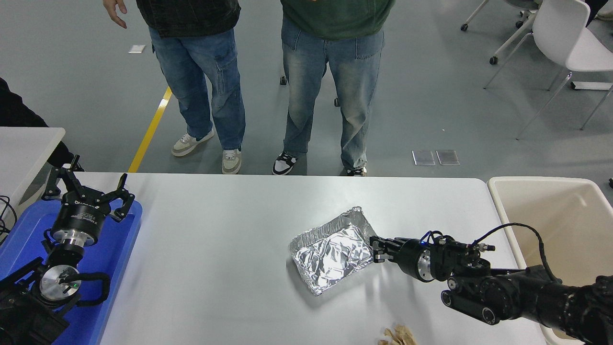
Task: Clean the table surface
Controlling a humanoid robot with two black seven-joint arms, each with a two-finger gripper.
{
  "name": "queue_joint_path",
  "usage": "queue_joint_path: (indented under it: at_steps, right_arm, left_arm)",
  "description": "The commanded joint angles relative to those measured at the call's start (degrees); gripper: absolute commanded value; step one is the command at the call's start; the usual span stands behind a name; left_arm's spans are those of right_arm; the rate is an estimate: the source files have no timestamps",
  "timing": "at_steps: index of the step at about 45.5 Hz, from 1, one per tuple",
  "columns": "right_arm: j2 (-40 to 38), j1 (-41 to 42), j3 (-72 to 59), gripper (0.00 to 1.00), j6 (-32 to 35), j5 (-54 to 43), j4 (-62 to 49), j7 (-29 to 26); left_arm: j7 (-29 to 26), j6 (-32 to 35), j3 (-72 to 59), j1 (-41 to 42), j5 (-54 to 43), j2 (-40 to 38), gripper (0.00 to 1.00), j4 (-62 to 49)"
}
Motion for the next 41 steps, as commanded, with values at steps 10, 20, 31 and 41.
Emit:
queue_joint_path:
  at_steps: [10,20,31,41]
  right_arm:
    - [-1.65,1.84,0.10,0.00,3.68,2.53,2.79,0.13]
    - [-7.19,3.95,0.54,0.00,4.39,3.41,9.56,0.05]
    - [-14.39,5.70,0.89,0.00,5.09,6.66,18.70,-0.04]
    - [-22.30,7.46,1.24,0.00,5.27,7.36,28.28,-0.48]
  left_arm:
    - [-0.01,0.00,0.00,0.00,0.01,0.03,1.00,0.00]
    - [-0.01,0.00,0.00,0.00,0.01,0.03,1.00,0.00]
    - [0.08,0.00,0.00,0.00,0.01,0.03,1.00,0.00]
    - [0.08,0.00,0.00,0.00,0.01,0.03,1.00,0.00]
